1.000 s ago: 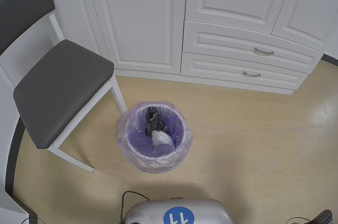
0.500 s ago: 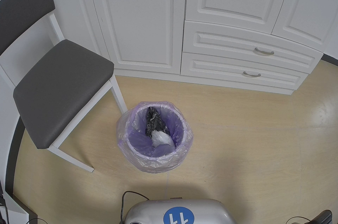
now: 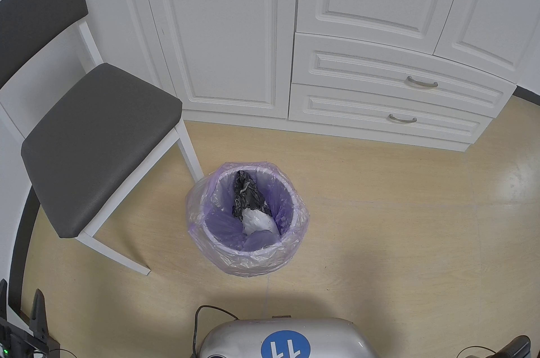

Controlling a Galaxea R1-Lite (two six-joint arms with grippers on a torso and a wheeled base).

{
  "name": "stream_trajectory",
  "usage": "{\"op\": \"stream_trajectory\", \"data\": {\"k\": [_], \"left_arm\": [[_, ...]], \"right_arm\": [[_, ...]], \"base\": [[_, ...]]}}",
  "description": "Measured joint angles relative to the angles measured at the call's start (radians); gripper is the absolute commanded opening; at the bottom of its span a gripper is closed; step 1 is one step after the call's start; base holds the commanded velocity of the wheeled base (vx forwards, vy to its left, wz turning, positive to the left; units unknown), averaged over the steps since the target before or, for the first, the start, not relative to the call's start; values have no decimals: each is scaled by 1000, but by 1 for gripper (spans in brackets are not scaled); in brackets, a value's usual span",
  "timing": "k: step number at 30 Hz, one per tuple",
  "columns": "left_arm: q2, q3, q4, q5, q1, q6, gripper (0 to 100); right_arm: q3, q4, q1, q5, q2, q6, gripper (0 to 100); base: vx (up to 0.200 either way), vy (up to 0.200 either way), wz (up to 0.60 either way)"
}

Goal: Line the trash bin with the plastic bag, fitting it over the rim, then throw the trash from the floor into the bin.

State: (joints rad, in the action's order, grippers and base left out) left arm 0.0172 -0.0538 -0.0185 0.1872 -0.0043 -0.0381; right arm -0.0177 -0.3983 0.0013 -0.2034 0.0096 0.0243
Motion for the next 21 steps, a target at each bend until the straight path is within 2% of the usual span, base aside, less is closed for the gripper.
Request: {"op": "stream_trajectory", "data": {"k": [5, 10, 15, 21], "left_arm": [[-3, 28, 2, -37, 0, -5, 100], [-4, 35, 9, -143, 1, -2, 100], [-4, 37, 14, -164, 1, 31, 100], [-4, 37, 14, -165, 1, 26, 100]], "right_arm": [[0, 115, 0, 31, 0, 3, 0], [0, 232, 0, 31, 0, 0, 0], [0, 331, 0, 39, 1, -1, 0], [0, 350, -1, 145, 1, 1, 0]], "base": [[0, 0, 0], [0, 0, 0], [0, 0, 0], [0, 0, 0]]}}
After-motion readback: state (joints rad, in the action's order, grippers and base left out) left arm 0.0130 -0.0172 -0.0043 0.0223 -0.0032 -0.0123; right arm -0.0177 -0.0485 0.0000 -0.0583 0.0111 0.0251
